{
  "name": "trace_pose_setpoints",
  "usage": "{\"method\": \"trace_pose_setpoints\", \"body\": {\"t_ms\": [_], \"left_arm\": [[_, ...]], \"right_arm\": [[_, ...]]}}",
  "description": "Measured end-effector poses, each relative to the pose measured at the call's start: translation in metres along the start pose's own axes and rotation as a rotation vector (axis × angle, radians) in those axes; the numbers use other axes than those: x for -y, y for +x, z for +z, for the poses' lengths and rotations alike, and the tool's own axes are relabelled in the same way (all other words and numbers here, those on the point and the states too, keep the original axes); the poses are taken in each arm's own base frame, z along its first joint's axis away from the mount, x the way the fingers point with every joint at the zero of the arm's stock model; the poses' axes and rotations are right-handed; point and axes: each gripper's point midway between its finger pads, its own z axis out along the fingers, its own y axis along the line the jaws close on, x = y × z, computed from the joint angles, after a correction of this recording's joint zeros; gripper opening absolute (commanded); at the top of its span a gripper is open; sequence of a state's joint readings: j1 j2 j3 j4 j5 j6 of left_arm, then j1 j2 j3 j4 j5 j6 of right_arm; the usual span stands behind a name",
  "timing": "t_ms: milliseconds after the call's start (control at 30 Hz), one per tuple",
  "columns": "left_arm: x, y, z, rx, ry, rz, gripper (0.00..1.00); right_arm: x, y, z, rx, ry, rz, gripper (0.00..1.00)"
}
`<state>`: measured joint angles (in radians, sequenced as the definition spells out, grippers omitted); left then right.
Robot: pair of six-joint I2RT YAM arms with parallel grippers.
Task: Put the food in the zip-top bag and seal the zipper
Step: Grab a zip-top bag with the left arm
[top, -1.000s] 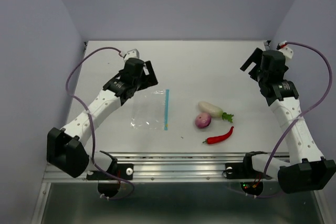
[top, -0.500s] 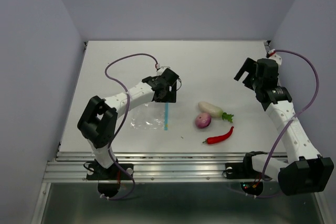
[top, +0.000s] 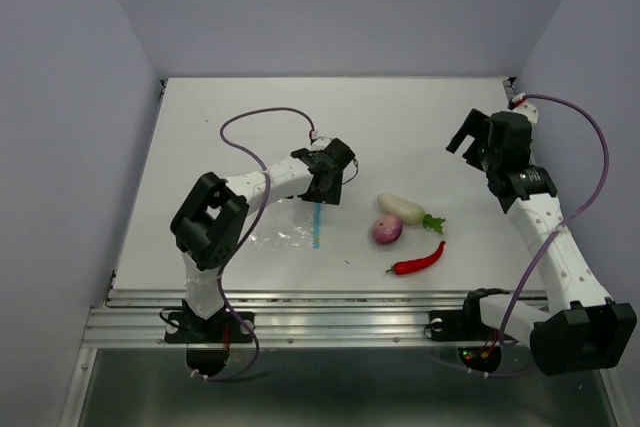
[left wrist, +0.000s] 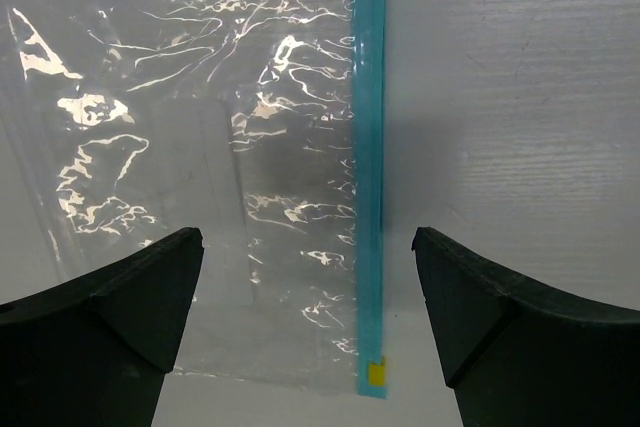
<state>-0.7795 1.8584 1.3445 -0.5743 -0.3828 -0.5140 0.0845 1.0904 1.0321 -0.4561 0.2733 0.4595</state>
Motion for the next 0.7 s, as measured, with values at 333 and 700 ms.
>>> {"method": "trace_pose_setpoints", "body": {"t_ms": [333, 700], "left_arm": [[-0.001, 0.006, 0.008, -0.019, -0.022, 0.009, 0.89], [-0.001, 0.01, 0.013, -0.031, -0.03, 0.013, 0.86]], "right_arm": [[0.0, 0.0, 0.0, 0.0, 0.001, 0.0, 1.0], [0.001, 0.0, 0.0, 0.001, 0.003, -0.004, 1.0]]}}
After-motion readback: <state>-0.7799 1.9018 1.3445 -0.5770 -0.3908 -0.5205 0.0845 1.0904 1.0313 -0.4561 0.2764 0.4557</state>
